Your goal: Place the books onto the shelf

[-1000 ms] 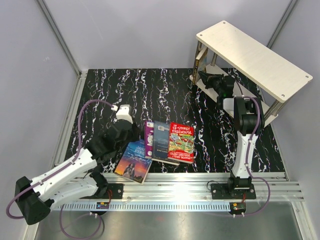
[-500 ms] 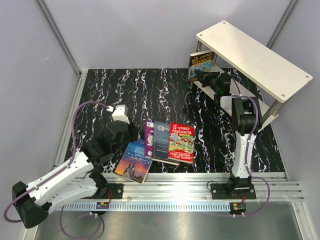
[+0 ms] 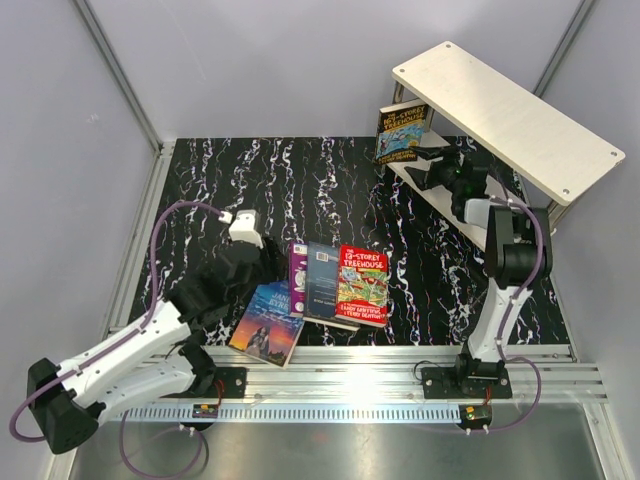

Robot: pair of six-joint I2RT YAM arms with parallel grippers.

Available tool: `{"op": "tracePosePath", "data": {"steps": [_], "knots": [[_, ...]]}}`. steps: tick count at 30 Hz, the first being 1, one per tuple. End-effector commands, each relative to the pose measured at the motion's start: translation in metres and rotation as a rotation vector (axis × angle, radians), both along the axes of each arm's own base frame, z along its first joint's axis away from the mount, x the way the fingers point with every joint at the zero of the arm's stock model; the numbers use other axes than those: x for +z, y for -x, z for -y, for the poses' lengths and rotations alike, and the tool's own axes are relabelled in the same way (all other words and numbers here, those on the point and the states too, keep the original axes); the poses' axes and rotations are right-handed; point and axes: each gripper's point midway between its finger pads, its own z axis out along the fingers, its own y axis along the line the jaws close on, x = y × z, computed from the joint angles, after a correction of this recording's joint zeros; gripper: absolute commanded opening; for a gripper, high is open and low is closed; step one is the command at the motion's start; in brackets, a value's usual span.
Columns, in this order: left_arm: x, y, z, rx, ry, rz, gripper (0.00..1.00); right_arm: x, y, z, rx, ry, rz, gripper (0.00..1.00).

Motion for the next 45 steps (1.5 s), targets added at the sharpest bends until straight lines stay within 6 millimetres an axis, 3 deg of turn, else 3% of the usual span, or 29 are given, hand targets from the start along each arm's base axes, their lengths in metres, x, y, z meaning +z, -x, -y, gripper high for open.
{"op": "tracePosePath", "data": {"steps": [1,2,3,4,7,9,11,13,14,18,19,21,22,26,28,32,37,41,45], "knots": [[0.016,-0.009,0.013,-0.024,0.044,0.062,0.62,0.058,0.041,-0.015,0.124,0.141,0.11,0.73],[0.019,-0.011,0.018,-0.034,0.059,0.069,0.98,0.059,0.05,-0.019,0.155,0.155,0.108,0.75],[0.021,-0.012,0.021,-0.044,0.067,0.076,0.99,0.047,0.063,-0.021,0.178,0.171,0.072,0.77],[0.024,-0.013,0.024,-0.053,0.074,0.081,0.99,0.058,0.075,-0.023,0.193,0.175,0.091,0.79],[0.025,-0.018,0.036,-0.085,0.06,0.054,0.99,0.047,0.118,-0.031,0.249,0.192,0.039,0.8],[0.014,-0.018,0.051,-0.147,0.038,0.007,0.99,0.031,0.152,-0.036,0.297,0.23,-0.015,0.8],[0.017,-0.017,0.07,-0.216,0.07,-0.011,0.99,0.018,0.176,-0.041,0.336,0.277,-0.036,0.8],[0.014,-0.02,0.09,-0.266,0.113,-0.03,0.99,0.003,0.212,-0.057,0.393,0.295,-0.089,0.8],[0.013,-0.016,0.099,-0.303,0.139,-0.047,0.99,-0.012,0.227,-0.057,0.405,0.306,-0.121,0.8],[0.012,-0.016,0.132,-0.375,0.256,-0.088,0.99,-0.022,0.262,-0.056,0.403,0.312,-0.147,0.8],[-0.001,-0.016,0.138,-0.387,0.252,-0.125,0.99,-0.025,0.268,-0.056,0.402,0.316,-0.153,0.8],[-0.004,-0.014,0.152,-0.433,0.29,-0.151,0.99,-0.036,0.287,-0.056,0.421,0.325,-0.19,0.8],[-0.022,-0.009,0.16,-0.458,0.278,-0.206,0.99,-0.041,0.293,-0.054,0.428,0.345,-0.194,0.8],[-0.053,-0.001,0.184,-0.515,0.251,-0.3,0.99,-0.066,0.325,-0.05,0.45,0.368,-0.274,0.79],[-0.064,0.007,0.193,-0.533,0.228,-0.317,0.99,-0.069,0.333,-0.049,0.446,0.371,-0.271,0.79],[-0.095,0.007,0.189,-0.456,0.151,-0.389,0.99,-0.087,0.352,-0.049,0.453,0.358,-0.31,0.77],[-0.127,0.014,0.159,-0.36,0.004,-0.481,0.99,-0.103,0.369,-0.055,0.497,0.385,-0.338,0.68],[-0.145,0.017,0.134,-0.286,-0.095,-0.522,0.99,-0.119,0.376,-0.062,0.533,0.433,-0.374,0.55],[-0.16,0.032,0.148,-0.347,-0.033,-0.596,0.99,-0.141,0.379,-0.066,0.556,0.448,-0.427,0.52]]}}
